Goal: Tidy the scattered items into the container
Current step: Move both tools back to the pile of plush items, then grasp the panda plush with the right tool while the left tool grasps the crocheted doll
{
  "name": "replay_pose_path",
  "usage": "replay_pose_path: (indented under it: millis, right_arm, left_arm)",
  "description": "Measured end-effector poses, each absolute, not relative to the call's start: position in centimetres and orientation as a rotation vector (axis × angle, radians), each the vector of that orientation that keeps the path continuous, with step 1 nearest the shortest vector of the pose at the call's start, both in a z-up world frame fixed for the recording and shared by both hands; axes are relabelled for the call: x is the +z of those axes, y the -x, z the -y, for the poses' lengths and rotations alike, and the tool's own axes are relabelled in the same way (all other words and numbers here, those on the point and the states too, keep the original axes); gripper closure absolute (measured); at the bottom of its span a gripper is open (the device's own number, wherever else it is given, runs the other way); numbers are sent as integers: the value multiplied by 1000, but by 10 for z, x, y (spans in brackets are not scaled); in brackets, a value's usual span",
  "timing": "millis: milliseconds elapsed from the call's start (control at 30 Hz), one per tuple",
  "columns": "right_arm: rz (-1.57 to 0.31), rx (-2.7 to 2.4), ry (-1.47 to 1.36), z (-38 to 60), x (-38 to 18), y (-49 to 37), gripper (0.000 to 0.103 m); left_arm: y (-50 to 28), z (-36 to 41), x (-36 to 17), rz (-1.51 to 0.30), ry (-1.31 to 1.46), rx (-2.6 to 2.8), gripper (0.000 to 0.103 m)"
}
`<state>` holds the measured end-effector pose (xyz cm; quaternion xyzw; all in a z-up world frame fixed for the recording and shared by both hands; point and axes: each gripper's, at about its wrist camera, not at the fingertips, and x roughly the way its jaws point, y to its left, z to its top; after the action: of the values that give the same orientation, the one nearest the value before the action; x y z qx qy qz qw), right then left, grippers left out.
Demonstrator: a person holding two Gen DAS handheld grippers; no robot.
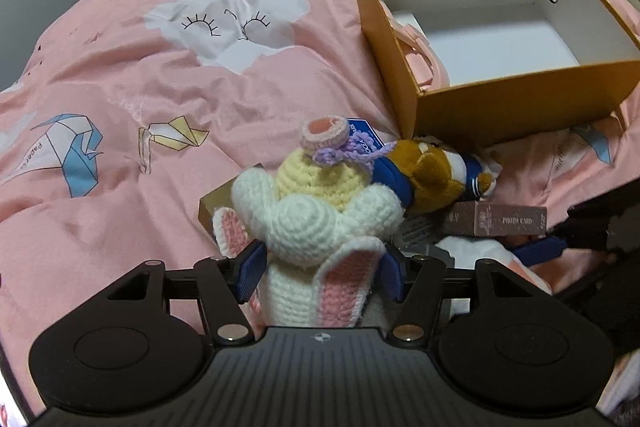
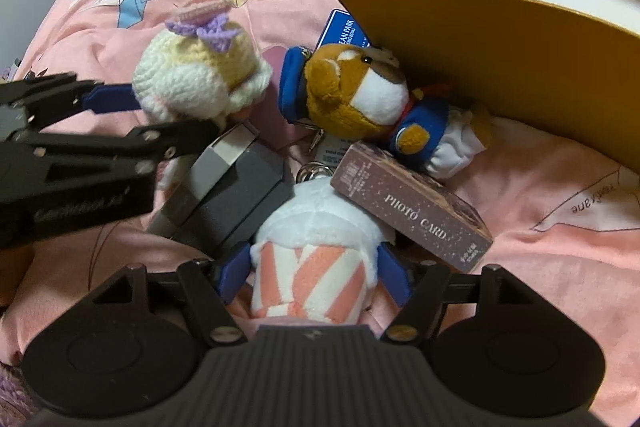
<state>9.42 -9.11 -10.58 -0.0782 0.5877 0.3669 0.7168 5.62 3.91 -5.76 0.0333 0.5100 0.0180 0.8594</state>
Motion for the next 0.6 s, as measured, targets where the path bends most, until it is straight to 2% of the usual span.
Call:
replay_pose_path:
  millis: [167,433,500,567,600]
  right_arm:
    - [-1269,816,193,95,-97,-87,40]
    - [-1253,811,170,111,-80,-82,42]
    - [-1248,809,162,115,-74,-80,42]
    - [-1242,807,152,121,-67,-79,42]
    - [-1238,806,149,122,-64,-78,42]
  left_arm:
    - [-53,-44,-58,-1059,-36,37,41]
    - [-44,-45,-48,-1029,-12,21,54]
    - [-41,-47,-43,-1020,2,14,59]
    - [-39,-46,-36,-1006,8,16,78]
    - [-38,-46,-33,-995,7,14,79]
